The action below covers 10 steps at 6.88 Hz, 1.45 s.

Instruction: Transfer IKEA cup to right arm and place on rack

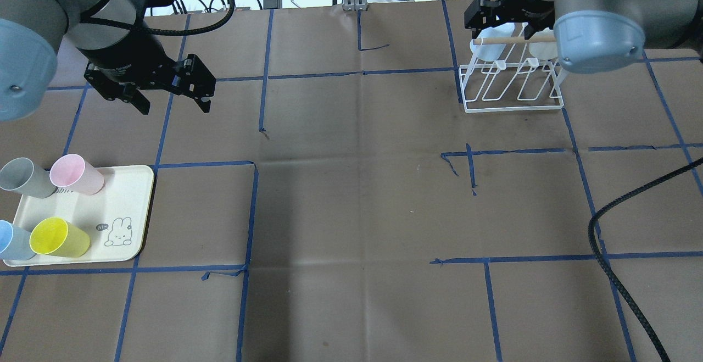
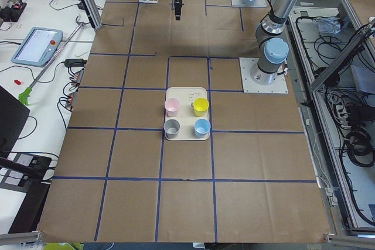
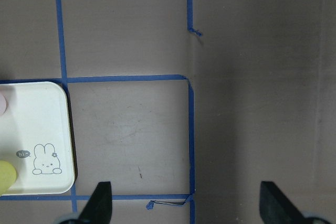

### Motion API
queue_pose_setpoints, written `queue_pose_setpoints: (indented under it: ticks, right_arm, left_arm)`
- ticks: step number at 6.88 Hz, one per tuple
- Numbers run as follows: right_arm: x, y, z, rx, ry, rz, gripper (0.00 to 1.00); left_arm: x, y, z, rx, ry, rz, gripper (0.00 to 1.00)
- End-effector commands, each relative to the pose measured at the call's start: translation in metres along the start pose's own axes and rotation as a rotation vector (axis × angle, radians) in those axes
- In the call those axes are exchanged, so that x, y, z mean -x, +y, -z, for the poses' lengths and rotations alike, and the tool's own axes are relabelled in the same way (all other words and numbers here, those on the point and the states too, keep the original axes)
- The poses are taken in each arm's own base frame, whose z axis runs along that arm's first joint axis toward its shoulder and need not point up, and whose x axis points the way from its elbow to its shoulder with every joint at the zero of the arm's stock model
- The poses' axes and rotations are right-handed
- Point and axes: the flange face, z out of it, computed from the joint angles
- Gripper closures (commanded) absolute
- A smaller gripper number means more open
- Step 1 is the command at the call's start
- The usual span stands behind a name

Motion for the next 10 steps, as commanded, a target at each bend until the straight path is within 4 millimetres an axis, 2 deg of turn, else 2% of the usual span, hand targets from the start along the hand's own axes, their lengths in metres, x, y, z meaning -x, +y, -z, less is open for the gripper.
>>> queue_pose_setpoints:
  ticks: [1, 2, 3, 5, 7, 9, 10]
  right_arm:
    - [0.024, 0.047, 0.013, 0.223, 0.011, 0.009, 0.00]
    - [0.038, 0.067, 0.044, 0.210, 0.008, 0.029, 0.00]
    - [0.040, 0.076, 0.058, 0.210, 0.007, 0.019, 0.00]
    - [0.035, 0.085, 0.060, 0.258, 0.043, 0.026, 0.00]
    - [0.034, 0.085, 0.065, 0.236, 0.052, 0.021, 0.00]
    - [0.034, 0.095, 0.085, 0.206, 0.043, 0.019, 0.00]
    - [0.033, 0.106, 0.089, 0.196, 0.044, 0.023, 0.00]
  left_arm:
    - [-0.001, 0.002, -0.001, 0.002, 0.008, 0.004, 0.01]
    - [-0.001, 0.002, -0.001, 0.002, 0.006, 0.004, 0.01]
    - [-0.001, 0.002, -0.002, 0.004, 0.005, 0.002, 0.01]
    - [-0.001, 0.002, -0.002, 0.004, 0.005, 0.002, 0.01]
    - [-0.001, 0.002, -0.001, 0.001, 0.005, 0.002, 0.01]
    - [-0.001, -0.004, 0.002, -0.004, 0.003, 0.004, 0.01]
    - [-0.001, -0.006, -0.002, 0.004, 0.003, 0.004, 0.01]
